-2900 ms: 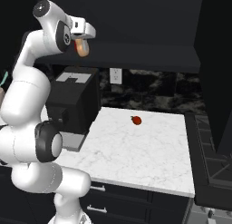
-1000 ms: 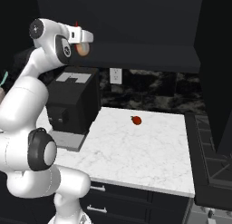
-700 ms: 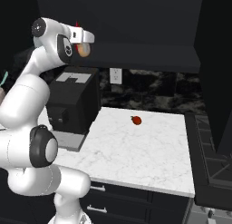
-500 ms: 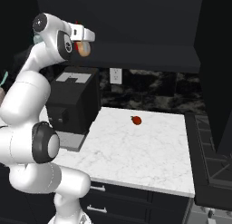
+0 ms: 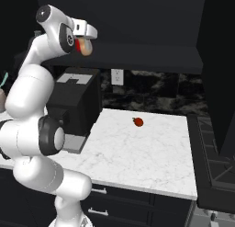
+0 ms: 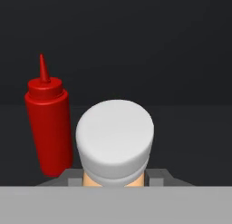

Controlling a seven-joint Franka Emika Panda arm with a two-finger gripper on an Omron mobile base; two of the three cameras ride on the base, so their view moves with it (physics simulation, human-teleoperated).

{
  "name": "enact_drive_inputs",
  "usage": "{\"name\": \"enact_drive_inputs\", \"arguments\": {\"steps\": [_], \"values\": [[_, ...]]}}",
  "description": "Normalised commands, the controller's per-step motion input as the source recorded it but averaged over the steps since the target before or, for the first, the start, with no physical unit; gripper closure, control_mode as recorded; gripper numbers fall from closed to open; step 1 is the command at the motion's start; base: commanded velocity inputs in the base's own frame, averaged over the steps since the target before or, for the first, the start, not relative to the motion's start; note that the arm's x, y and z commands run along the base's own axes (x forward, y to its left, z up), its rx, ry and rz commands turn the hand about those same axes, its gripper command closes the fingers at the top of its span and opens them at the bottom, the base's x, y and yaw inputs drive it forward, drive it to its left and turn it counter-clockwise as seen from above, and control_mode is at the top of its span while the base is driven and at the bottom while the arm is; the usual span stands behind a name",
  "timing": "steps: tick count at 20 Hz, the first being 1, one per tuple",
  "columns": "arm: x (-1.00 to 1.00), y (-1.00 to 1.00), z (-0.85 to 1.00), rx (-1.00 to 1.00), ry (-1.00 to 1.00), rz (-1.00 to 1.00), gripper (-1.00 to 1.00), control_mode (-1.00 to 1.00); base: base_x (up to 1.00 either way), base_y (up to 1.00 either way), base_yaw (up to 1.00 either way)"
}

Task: Put the shaker and condiment bottle from the counter next to their counterparts in the cabinet.

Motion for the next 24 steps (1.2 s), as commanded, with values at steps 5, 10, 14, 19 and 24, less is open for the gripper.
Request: {"name": "enact_drive_inputs", "arguments": {"steps": [5, 10, 14, 19, 24], "values": [[0.08, 0.0, 0.0, 0.0, 0.0, 0.0, 1.0, -1.0, 0.0, 0.0, 0.0], [0.1, 0.0, 0.0, 0.0, 0.0, 0.0, 1.0, -1.0, 0.0, 0.0, 0.0], [0.12, 0.0, 0.0, 0.0, 0.0, 0.0, 1.0, -1.0, 0.0, 0.0, 0.0], [0.25, 0.0, -0.06, 0.0, 0.0, 0.0, 1.0, -1.0, 0.0, 0.0, 0.0], [0.26, 0.0, -0.09, 0.0, -0.03, 0.0, 1.0, -1.0, 0.0, 0.0, 0.0]]}}
